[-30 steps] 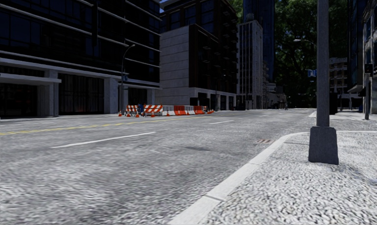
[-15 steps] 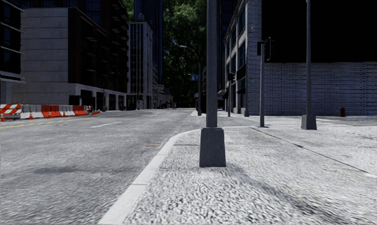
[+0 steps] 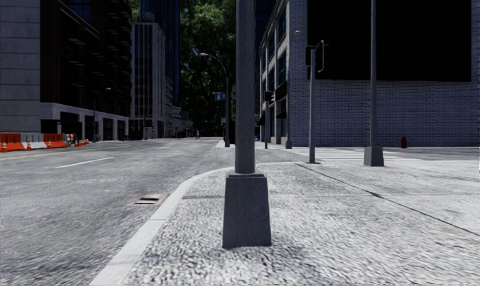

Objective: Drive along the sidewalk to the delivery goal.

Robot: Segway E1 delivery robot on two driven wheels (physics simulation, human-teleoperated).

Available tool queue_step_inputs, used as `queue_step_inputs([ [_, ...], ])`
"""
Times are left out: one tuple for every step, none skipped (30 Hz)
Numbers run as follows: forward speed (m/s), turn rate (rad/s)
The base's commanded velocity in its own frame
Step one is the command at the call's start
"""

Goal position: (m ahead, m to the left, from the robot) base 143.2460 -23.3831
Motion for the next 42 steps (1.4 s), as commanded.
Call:
queue_step_inputs([
  [1.45, -0.62],
  [1.45, -0.62],
  [1.36, -0.65],
  [1.34, -0.65],
  [1.33, -0.66],
  [1.33, -0.66],
  [1.32, -0.66],
  [1.32, -0.68],
  [1.31, -0.69],
  [1.31, -0.69],
  [1.29, -0.69],
  [1.28, -0.70],
  [1.28, -0.70],
  [1.28, -0.70],
  [1.28, -0.70],
  [1.28, -0.70],
  [1.27, -0.70],
  [1.27, -0.70],
  [1.27, -0.70],
  [1.31, -0.70],
  [1.31, -0.70],
  [1.36, -0.70],
  [1.37, -0.70],
  [1.38, -0.70],
  [1.38, -0.70],
  [1.38, -0.70],
  [1.38, -0.70],
  [1.38, -0.70],
  [1.38, -0.70],
  [1.38, -0.70],
  [1.38, -0.70],
  [1.38, -0.70],
  [1.38, -0.70],
  [1.38, -0.70],
  [1.38, -0.67],
  [1.38, -0.21],
  [1.38, -0.21],
  [1.39, 0.00],
  [1.39, 0.00],
  [1.39, 0.00],
  [1.39, 0.00],
  [1.39, 0.00],
])
